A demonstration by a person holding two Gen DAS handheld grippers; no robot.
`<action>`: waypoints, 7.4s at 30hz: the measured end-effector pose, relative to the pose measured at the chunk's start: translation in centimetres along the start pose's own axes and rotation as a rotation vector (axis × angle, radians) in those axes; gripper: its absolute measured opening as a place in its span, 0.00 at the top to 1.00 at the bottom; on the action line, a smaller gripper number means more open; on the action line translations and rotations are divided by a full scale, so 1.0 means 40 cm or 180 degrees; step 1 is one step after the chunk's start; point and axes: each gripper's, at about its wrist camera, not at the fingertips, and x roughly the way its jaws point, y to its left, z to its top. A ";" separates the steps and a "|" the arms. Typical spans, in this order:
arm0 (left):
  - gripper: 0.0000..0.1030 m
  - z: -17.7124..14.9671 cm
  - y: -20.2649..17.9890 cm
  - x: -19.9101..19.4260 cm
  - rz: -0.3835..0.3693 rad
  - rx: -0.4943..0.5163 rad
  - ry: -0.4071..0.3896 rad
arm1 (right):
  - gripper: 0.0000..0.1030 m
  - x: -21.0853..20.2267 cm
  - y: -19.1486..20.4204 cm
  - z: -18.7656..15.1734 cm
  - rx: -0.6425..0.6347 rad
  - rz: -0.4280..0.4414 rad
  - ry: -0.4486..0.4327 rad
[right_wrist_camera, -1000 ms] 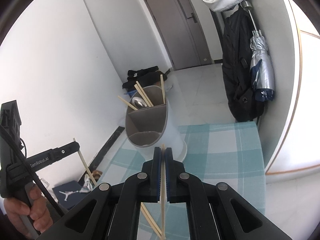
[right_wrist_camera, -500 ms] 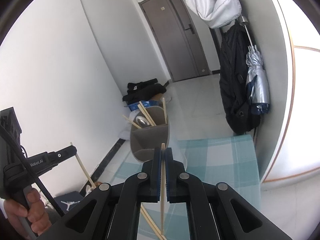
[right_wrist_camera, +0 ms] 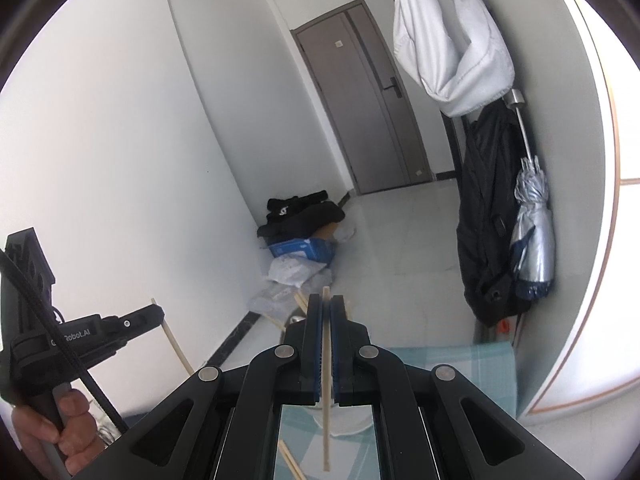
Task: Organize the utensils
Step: 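Raise both held chopsticks up over the white caddy, then open both grippers to drop the chopsticks into the caddy, then move both grippers back down toward the last two chopsticks on the cloth, then lower the right gripper onto one chopstick and close it, then lift the chopstick with the right gripper while the left gripper grasps the last chopstick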
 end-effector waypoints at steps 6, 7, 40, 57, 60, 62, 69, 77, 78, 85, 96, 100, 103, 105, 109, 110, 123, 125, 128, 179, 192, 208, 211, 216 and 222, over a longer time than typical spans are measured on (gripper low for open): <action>0.99 0.077 -0.007 0.023 -0.0178 -0.0155 -0.0085 | 0.97 0.030 0.019 0.099 -0.0111 0.0089 -0.0160; 0.99 0.093 -0.009 0.029 -0.0188 -0.0160 -0.0111 | 0.97 0.036 0.024 0.115 -0.0140 0.0096 -0.0192; 0.99 0.143 0.073 0.247 -0.0023 0.0034 -0.0202 | 0.97 0.328 0.005 0.127 -0.0468 -0.0080 0.0013; 0.98 0.078 0.047 0.268 -0.0014 0.0436 0.0021 | 0.97 0.353 0.023 0.036 -0.0659 0.0045 0.0300; 0.98 0.065 0.042 0.268 -0.0008 0.0506 0.0062 | 0.97 0.353 0.020 0.022 -0.0668 0.0073 0.0356; 0.98 0.058 0.042 0.272 -0.0020 0.0517 0.0124 | 0.97 0.354 0.017 0.015 -0.0677 0.0113 0.0366; 0.98 0.019 0.035 0.299 -0.0108 0.0640 0.0441 | 0.97 0.371 -0.007 -0.014 -0.0568 0.0151 0.0563; 0.96 0.016 0.040 0.284 -0.0103 0.0604 0.0684 | 0.93 0.337 -0.033 -0.021 -0.0398 0.0168 0.0649; 0.91 0.019 0.038 0.274 -0.0079 0.0599 0.0669 | 0.89 0.325 -0.042 -0.021 -0.0312 0.0197 0.0635; 0.49 0.020 0.021 0.202 0.0184 0.0612 0.0502 | 0.70 0.232 -0.066 -0.022 -0.0051 0.0112 0.0519; 0.10 -0.018 -0.001 0.063 0.0374 0.0587 0.0162 | 0.39 0.062 -0.027 -0.035 -0.0022 0.0133 0.0247; 0.06 -0.043 -0.001 0.030 0.0413 0.0550 0.0059 | 0.29 0.008 0.002 -0.055 -0.0085 0.0178 0.0141; 0.03 -0.067 0.004 -0.004 0.0488 0.0527 -0.0103 | 0.26 -0.024 0.020 -0.077 -0.0131 0.0187 0.0115; 0.02 -0.085 0.010 -0.018 0.0513 0.0520 -0.0127 | 0.21 -0.042 0.029 -0.097 -0.0157 0.0156 0.0096; 0.01 -0.111 0.023 -0.031 0.0546 0.0496 -0.0124 | 0.18 -0.064 0.044 -0.140 -0.0207 0.0116 0.0107; 0.01 -0.118 0.025 -0.034 0.0574 0.0497 -0.0130 | 0.18 -0.065 0.046 -0.151 -0.0213 0.0101 0.0125; 0.01 -0.215 0.102 -0.028 0.0752 0.0294 -0.0159 | 0.12 -0.058 0.034 -0.283 -0.0115 -0.0066 0.0338; 0.01 -0.228 0.121 -0.014 0.0767 0.0227 -0.0105 | 0.12 -0.048 0.030 -0.301 -0.0105 -0.0091 0.0429; 0.01 -0.247 0.146 -0.004 0.0730 0.0225 -0.0067 | 0.12 -0.036 0.027 -0.328 -0.0150 -0.0086 0.0537; 0.01 -0.238 0.477 0.092 0.0665 -0.1276 0.0744 | 0.77 0.417 0.228 -0.575 -0.1830 -0.0311 0.2765; 0.01 -0.243 0.488 0.096 0.0651 -0.1379 0.0815 | 0.79 0.415 0.213 -0.564 -0.1906 -0.0310 0.2806; 0.01 -0.240 0.494 0.097 0.0671 -0.1444 0.0831 | 0.95 0.379 0.180 -0.589 -0.1824 -0.0256 0.3110; 0.01 -0.239 0.484 0.101 0.0681 -0.1387 0.0839 | 0.94 0.339 0.151 -0.593 -0.1749 -0.0249 0.3257; 0.01 -0.245 0.486 0.106 0.0758 -0.1300 0.0878 | 0.83 0.353 0.144 -0.590 -0.1730 -0.0292 0.3273; 0.01 -0.264 0.506 0.108 0.0957 -0.1256 0.0929 | 0.78 0.410 0.179 -0.581 -0.1755 -0.0216 0.3122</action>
